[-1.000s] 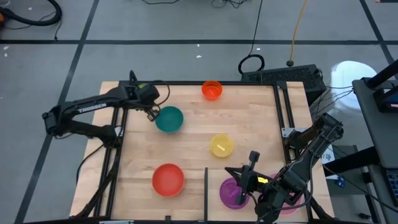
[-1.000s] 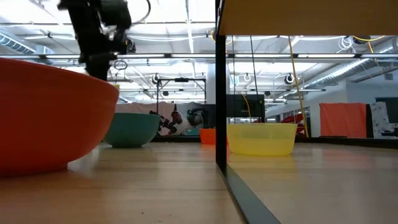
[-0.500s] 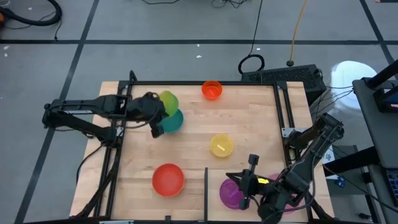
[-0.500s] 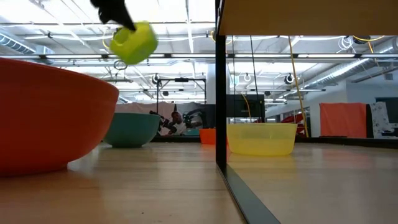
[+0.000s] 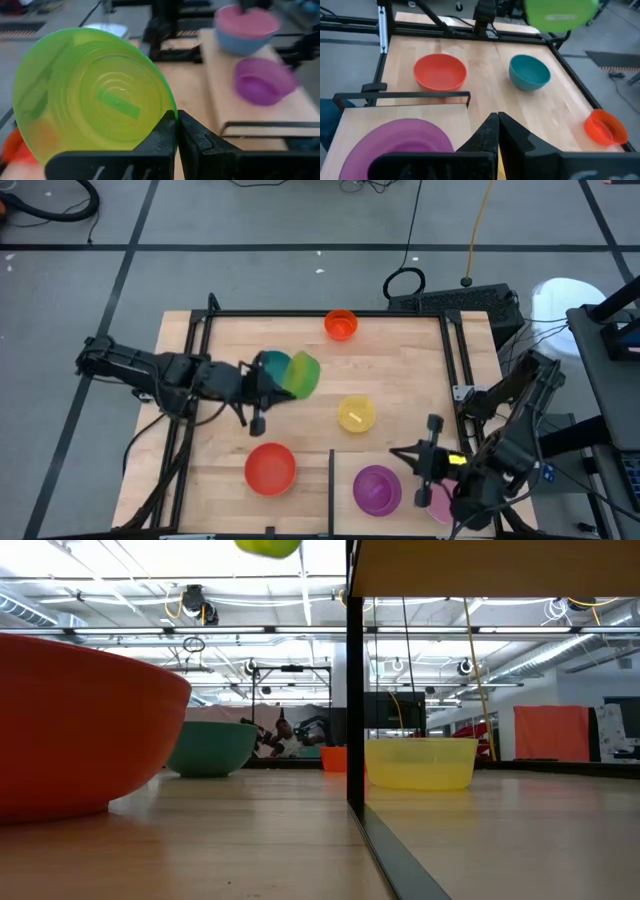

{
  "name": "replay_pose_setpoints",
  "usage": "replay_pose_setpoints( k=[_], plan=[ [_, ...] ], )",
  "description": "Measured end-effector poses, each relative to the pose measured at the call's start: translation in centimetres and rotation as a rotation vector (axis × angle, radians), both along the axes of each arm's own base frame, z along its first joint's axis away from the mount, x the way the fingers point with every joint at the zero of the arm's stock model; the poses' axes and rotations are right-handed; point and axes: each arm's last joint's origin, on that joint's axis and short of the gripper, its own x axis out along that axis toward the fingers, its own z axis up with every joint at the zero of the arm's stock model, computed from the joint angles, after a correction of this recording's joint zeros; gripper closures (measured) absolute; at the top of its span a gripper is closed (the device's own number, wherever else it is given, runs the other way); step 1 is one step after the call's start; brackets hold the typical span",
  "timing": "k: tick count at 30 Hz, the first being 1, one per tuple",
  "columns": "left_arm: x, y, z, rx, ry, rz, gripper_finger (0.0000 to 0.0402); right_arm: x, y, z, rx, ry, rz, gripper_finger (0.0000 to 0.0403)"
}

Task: Place and stack bowls onto a shelf
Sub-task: Stack the light green bowl on top of the purple bowl on the shelf

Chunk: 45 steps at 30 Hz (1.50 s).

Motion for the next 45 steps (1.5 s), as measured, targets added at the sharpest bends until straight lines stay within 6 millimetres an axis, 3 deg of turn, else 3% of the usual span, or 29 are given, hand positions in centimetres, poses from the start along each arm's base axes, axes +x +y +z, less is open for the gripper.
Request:
replay_pose_setpoints(
  k=[8,14,22,36,45],
  plan=[
    [1.7,-4.9,-0.5,-0.015,-0.108,-0.206,0.0393,-2.4,-1.6,2.1,0.08,-0.049,0.029,0.0403],
    [3.0,-7.7,-0.2,-0.02,-0.27,-0.327,0.0395,-4.2,-2.2,1.4,0.109,-0.058,0.06,0.0403],
    [4.7,-8.4,-0.1,-0.038,-0.414,-0.365,0.0392,-5.6,-3.7,-1.5,0.165,-0.087,0.064,0.0403],
    [7.3,-10.8,-1.9,-0.03,-0.553,-0.414,0.0392,-6.4,-5.2,-3.2,0.143,-0.256,0.151,0.0403],
    [10.6,-14.1,-1.1,0.06,-0.428,-0.48,0.0394,-6.8,-5.9,-4.4,0.147,-0.268,0.157,0.0403]
  ],
)
